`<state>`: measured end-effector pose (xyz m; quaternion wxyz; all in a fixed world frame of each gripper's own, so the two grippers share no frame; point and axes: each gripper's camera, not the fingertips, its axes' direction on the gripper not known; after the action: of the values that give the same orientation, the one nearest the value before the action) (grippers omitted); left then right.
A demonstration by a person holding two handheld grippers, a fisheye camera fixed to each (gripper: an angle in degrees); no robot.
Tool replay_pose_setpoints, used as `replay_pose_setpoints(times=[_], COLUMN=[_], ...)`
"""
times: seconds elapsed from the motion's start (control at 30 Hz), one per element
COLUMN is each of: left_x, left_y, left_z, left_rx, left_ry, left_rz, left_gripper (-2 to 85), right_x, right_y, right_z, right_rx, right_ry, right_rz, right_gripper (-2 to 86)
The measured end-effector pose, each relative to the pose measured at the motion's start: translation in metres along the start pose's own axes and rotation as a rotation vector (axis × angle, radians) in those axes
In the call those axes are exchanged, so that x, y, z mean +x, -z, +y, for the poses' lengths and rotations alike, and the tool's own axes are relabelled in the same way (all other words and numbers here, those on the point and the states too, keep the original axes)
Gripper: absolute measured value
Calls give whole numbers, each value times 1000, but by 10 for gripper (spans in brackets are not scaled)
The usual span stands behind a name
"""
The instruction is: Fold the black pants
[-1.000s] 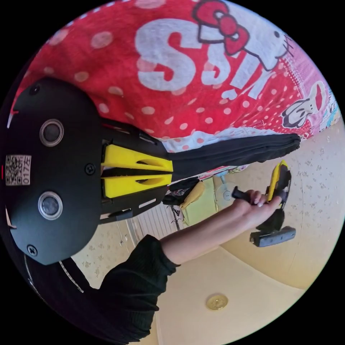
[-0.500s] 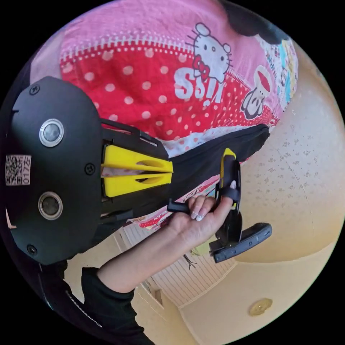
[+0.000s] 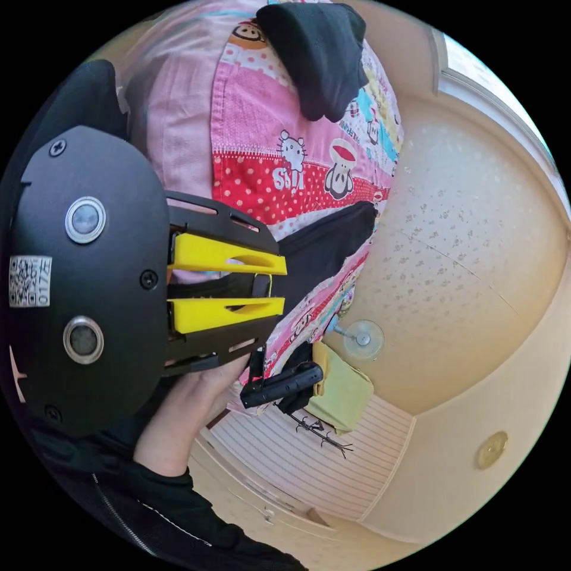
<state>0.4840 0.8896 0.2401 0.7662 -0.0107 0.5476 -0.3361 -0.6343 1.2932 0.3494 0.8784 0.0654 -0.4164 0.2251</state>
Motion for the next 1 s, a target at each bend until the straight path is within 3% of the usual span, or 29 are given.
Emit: replay_pose_setpoints(times=[0.2,0.27,0.33,0.43,0.5,0.67,0.73,0.9,1.0], left_x=[38,43,48,40,34,54,54,9,-9], left_y=[-41,-60,-77,-113,-110,-104,-99,-68,-70], left_z=[-1,-1,6,31,55,61,64,96,103], left_rx=[-16,-52,-90,-287,-231,-348,-370,-196,-211], left_ry=[-53,-54,-70,-42,-47,-159,-105,223,230], left_rz=[96,97,21,-99,-68,-207,-227,55,60], left_gripper=[66,51,18,-5,-8,-4,3,125,159], right_x=[0,-9,-5,5,10,24,19,13,16], right_y=[50,86,123,172,186,216,227,250,265], right_z=[35,59,73,78,75,63,52,29,12], right_rx=[-153,-111,8,93,65,58,35,44,51], right_ry=[153,280,262,283,293,181,187,163,127], right_rz=[-338,-278,-127,82,155,50,50,-19,-96], right_gripper=[3,3,3,3,3,3,4,9,13])
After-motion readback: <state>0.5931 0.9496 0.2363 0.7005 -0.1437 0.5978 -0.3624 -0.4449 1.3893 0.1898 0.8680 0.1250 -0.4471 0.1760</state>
